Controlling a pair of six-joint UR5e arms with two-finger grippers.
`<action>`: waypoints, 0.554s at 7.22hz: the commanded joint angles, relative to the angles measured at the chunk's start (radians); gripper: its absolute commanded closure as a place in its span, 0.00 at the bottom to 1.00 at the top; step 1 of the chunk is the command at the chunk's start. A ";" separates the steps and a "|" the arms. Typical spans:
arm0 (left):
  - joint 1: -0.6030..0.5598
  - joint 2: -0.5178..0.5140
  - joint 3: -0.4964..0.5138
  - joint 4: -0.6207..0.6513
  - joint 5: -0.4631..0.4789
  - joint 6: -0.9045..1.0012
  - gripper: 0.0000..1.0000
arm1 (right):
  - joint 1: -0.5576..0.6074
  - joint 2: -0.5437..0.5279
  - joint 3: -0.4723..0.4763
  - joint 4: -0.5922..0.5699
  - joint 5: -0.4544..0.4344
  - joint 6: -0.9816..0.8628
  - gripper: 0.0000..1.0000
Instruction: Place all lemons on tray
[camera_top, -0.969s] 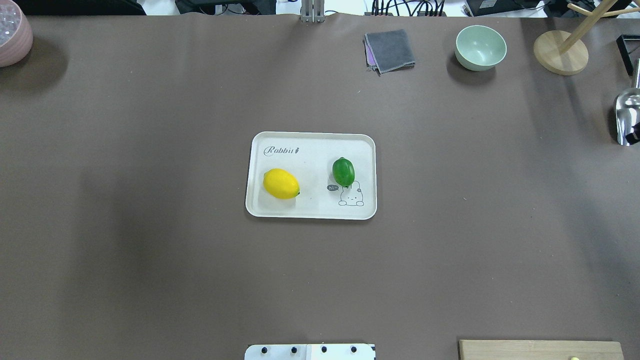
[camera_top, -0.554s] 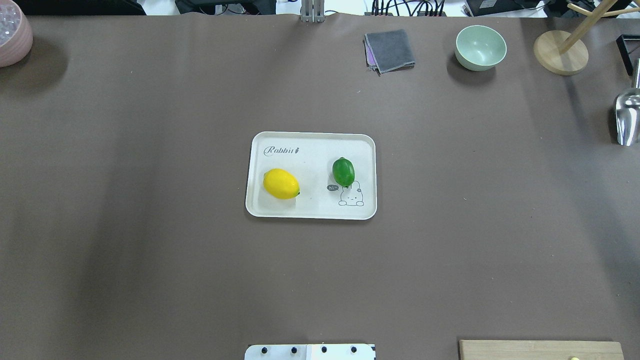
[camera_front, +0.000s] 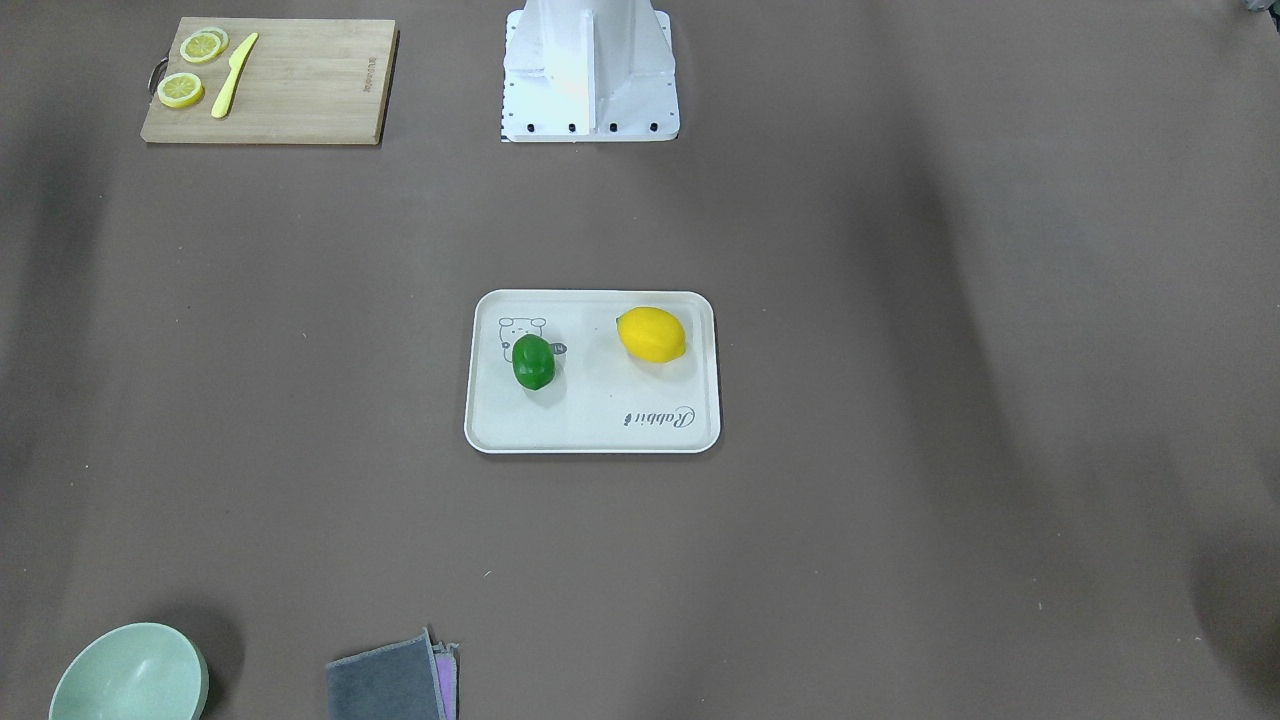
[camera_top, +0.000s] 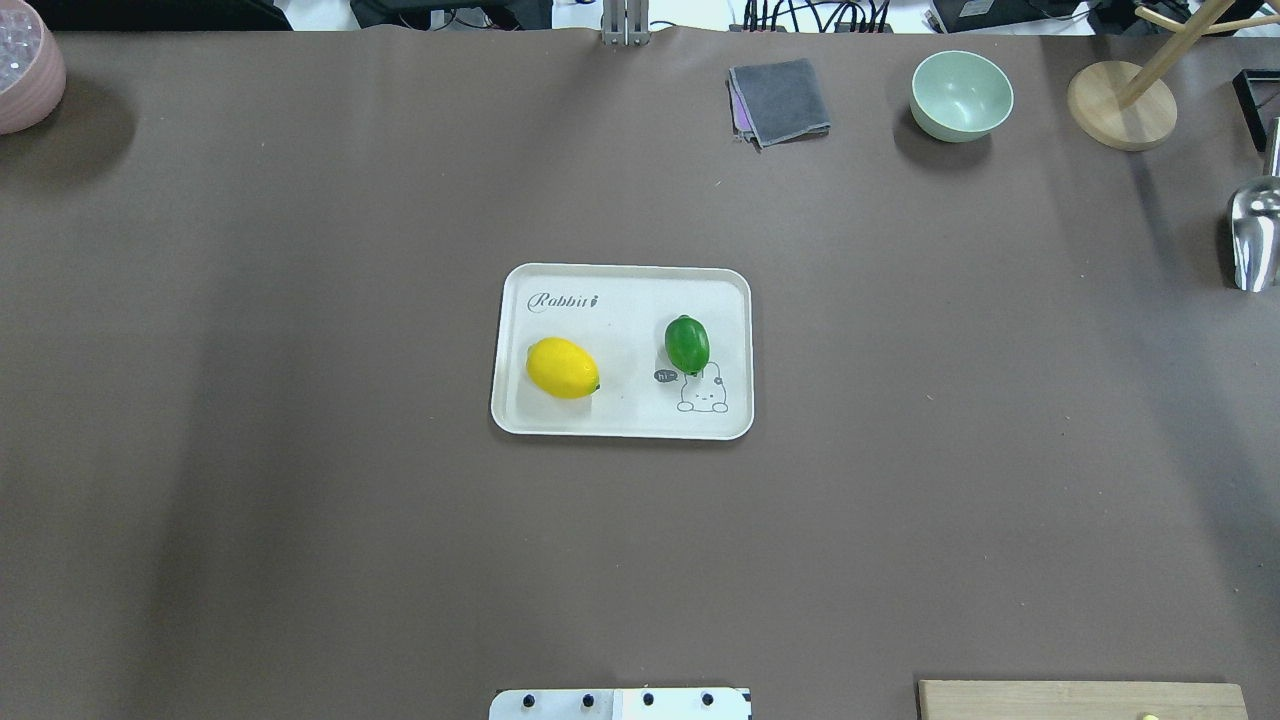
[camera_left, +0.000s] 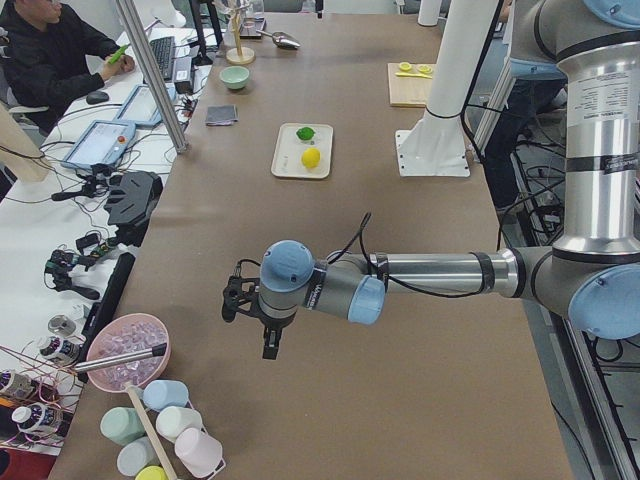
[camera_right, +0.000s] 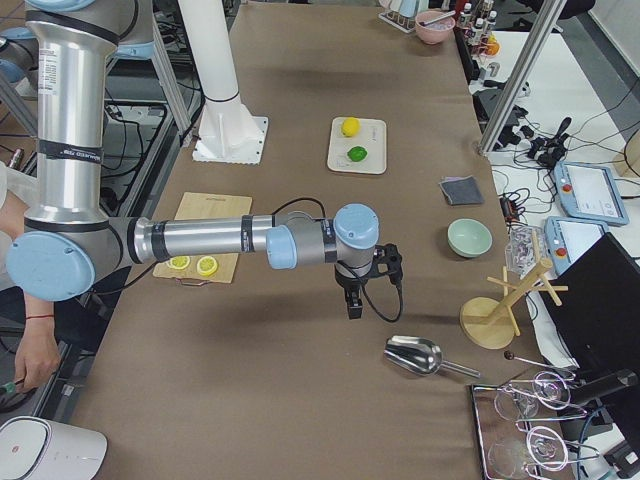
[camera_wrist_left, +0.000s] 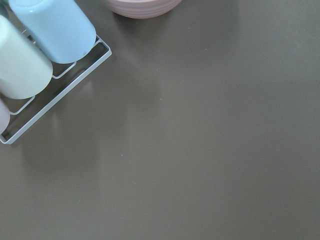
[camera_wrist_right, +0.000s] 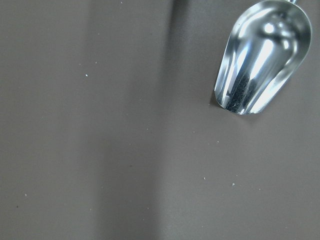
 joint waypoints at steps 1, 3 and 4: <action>0.001 -0.005 0.004 0.000 -0.001 0.000 0.02 | 0.000 0.000 0.001 0.000 0.000 0.000 0.00; 0.001 -0.013 0.007 0.000 0.001 0.000 0.02 | 0.000 0.000 0.001 0.000 0.000 0.000 0.00; 0.001 -0.013 0.008 0.000 0.001 -0.001 0.02 | 0.000 0.000 0.004 0.000 0.002 0.002 0.00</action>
